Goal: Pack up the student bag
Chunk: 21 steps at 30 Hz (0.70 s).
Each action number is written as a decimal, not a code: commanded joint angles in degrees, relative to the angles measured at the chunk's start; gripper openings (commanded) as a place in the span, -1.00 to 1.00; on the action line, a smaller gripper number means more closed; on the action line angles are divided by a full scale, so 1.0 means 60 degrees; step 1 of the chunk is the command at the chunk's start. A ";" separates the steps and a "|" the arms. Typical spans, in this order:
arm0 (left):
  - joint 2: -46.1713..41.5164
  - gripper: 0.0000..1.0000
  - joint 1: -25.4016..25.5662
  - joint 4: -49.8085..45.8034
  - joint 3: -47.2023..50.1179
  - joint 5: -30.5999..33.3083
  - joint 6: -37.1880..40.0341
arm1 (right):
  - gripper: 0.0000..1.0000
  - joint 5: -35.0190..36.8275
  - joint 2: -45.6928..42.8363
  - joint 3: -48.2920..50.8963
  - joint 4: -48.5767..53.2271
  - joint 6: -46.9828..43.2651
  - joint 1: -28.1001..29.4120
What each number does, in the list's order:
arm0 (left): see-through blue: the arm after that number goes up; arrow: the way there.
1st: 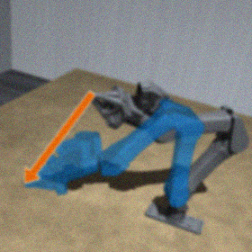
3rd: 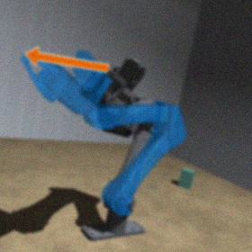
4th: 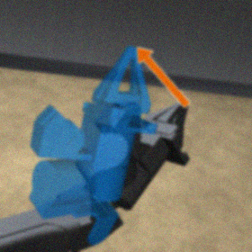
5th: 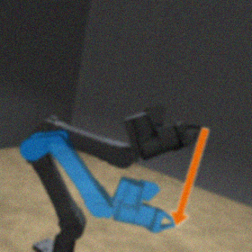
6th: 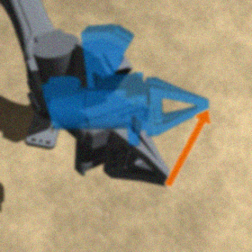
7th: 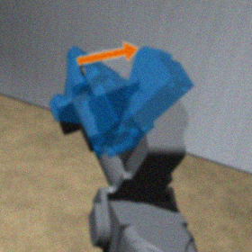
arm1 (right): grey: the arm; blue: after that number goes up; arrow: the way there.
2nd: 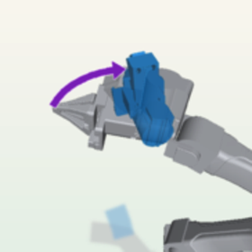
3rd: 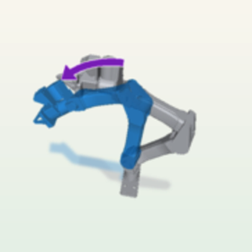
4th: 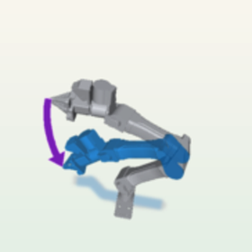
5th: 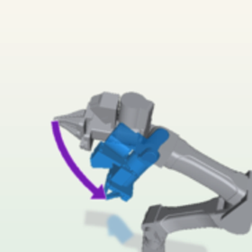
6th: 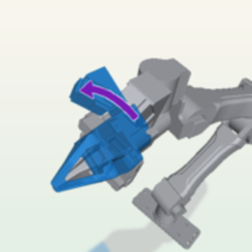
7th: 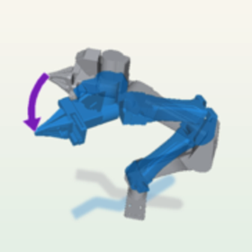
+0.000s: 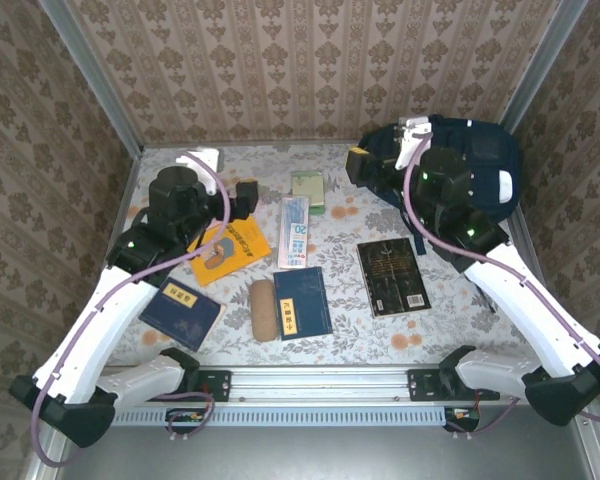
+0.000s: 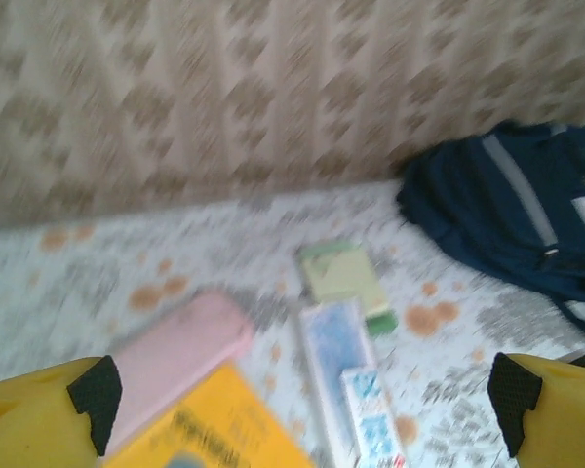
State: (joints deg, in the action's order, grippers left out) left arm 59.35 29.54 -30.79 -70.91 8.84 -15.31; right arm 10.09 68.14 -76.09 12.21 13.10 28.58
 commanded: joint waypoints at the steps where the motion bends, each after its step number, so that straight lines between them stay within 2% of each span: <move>1: -0.0135 1.00 -0.1378 -0.1281 0.1021 -0.1852 -0.2416 | 1.00 -0.1390 0.1120 -0.0069 0.1791 0.1146 -0.0648; 3: 0.0000 1.00 -0.2237 -0.0760 0.1481 -0.3658 -0.3348 | 1.00 -0.1536 0.1620 -0.0276 0.2098 0.1719 -0.1106; 4: 0.0138 1.00 -0.2452 -0.0609 0.1611 -0.4210 -0.3578 | 1.00 -0.1337 0.1665 0.0044 0.1707 0.2131 -0.1342; 5: 0.0272 1.00 -0.2520 -0.0660 0.1625 -0.4292 -0.3659 | 1.00 -0.1364 0.1608 0.0637 0.1017 0.2670 -0.1651; 7: 0.0453 1.00 -0.2472 -0.0794 0.1591 -0.4068 -0.3520 | 0.99 -0.2270 0.1640 0.1671 -0.0802 0.3200 -0.2470; 8: 0.0503 1.00 -0.2414 -0.0742 0.1636 -0.3934 -0.3398 | 0.98 -0.2278 0.2012 0.1422 -0.0646 0.3230 -0.2723; 9: 0.0544 1.00 -0.2368 -0.0771 0.1661 -0.3753 -0.3309 | 0.95 -0.1850 0.2579 0.0808 0.0074 0.2913 -0.2744; 11: 0.0646 1.00 -0.2274 -0.0876 0.1671 -0.3451 -0.3143 | 0.94 0.0216 0.3966 -0.0767 0.1761 0.2420 -0.2560; 13: 0.0684 1.00 -0.2153 -0.0882 0.1739 -0.3256 -0.2976 | 0.82 0.0191 0.5206 -0.2001 0.2651 0.1851 -0.2688; 16: 0.0655 1.00 -0.2060 -0.0800 0.1905 -0.3045 -0.3017 | 0.71 0.1162 0.6800 -0.3489 0.3667 0.1297 -0.2723; 19: 0.0586 1.00 -0.2074 -0.0631 0.2135 -0.3314 -0.3113 | 0.70 0.2162 0.8689 -0.5853 0.5023 0.0866 -0.2760; 21: 0.0560 1.00 -0.2071 -0.0497 0.2212 -0.3534 -0.3146 | 0.69 0.2276 0.9741 -0.7087 0.5497 0.0640 -0.2777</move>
State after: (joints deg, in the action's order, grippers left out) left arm 63.37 16.95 -35.07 -58.61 -10.72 -33.15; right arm 17.17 120.44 -110.80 35.03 20.73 12.14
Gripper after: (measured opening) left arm 0.999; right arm 0.846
